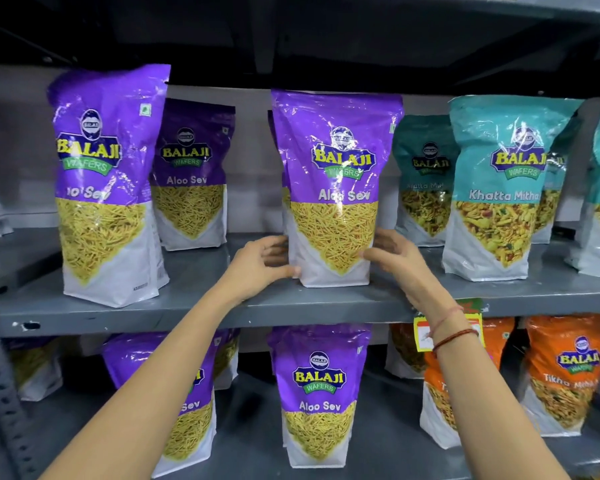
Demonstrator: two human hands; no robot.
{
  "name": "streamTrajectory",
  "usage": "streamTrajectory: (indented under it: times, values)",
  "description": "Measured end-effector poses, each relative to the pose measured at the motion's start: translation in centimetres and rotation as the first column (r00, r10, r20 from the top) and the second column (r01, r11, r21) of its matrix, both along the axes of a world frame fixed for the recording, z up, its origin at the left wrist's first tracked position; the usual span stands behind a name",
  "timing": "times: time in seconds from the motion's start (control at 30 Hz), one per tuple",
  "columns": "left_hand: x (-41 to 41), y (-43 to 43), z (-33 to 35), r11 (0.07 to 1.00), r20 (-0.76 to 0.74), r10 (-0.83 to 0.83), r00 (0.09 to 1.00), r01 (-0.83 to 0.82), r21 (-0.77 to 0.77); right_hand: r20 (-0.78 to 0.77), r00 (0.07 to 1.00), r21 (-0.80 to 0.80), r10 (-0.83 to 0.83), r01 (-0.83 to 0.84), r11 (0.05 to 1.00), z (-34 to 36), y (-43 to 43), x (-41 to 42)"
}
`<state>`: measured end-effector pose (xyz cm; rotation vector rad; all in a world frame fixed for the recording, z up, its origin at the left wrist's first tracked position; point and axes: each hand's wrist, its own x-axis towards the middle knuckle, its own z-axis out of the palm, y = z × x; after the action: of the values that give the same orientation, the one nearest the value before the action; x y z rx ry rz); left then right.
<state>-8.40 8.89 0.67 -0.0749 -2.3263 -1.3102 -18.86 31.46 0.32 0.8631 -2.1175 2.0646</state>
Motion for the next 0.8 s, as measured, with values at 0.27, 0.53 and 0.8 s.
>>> streamTrajectory:
  times: [0.27, 0.53, 0.8]
  values:
    - [8.6, -3.0, 1.0, 0.979, -0.406, 0.205, 0.891, -0.178, 0.102, -0.404, 0.724, -0.316, -0.559, 0.463, 0.828, 1.1, -6.7, 8.3]
    - [15.1, -12.6, 2.8, 0.805, -0.585, 0.591, 0.556, -0.453, 0.383, -0.470, 0.879, -0.045, -0.084, 0.072, 0.996, -0.1, -19.6, 14.7]
    - [12.2, -21.6, -0.2, 0.788, 0.052, 0.451, 0.891, -0.425, 0.445, -0.235, 0.957, 0.310, 0.172, -0.094, 0.946, -0.6, -26.6, 15.6]
